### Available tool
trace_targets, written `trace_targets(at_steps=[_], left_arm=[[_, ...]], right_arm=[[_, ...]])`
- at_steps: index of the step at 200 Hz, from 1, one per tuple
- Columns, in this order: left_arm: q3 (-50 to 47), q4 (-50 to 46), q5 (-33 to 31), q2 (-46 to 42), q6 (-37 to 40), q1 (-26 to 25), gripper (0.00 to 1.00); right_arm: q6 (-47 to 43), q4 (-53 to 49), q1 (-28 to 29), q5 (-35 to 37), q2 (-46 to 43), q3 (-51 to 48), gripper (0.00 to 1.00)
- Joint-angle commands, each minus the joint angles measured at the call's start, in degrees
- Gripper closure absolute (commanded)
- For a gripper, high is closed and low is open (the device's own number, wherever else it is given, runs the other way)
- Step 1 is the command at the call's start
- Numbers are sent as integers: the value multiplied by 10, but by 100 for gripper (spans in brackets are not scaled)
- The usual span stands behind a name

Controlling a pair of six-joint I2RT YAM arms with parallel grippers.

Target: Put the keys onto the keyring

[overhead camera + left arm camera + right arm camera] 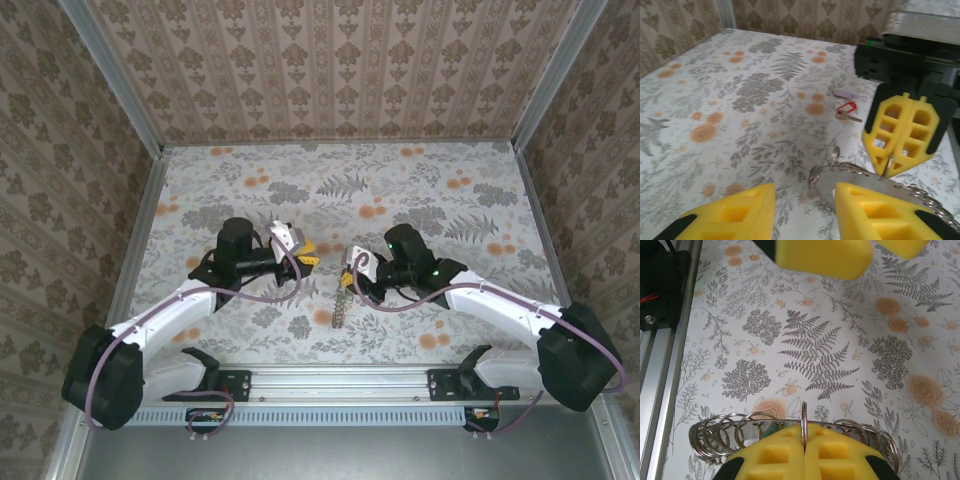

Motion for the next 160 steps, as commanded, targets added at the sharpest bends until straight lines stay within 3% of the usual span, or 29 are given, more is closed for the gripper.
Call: trace_targets(at_steps=[1, 110, 160], left_arm=[[33, -48, 68, 21, 61, -17, 64], [102, -106, 155, 116, 114, -26, 64], [121, -168, 149, 127, 158, -35, 65]], right_arm=[[-17, 22, 3, -9, 8, 24, 100], [-31, 16, 1, -10, 17, 37, 100], [-23, 31, 0, -13, 17, 36, 100]])
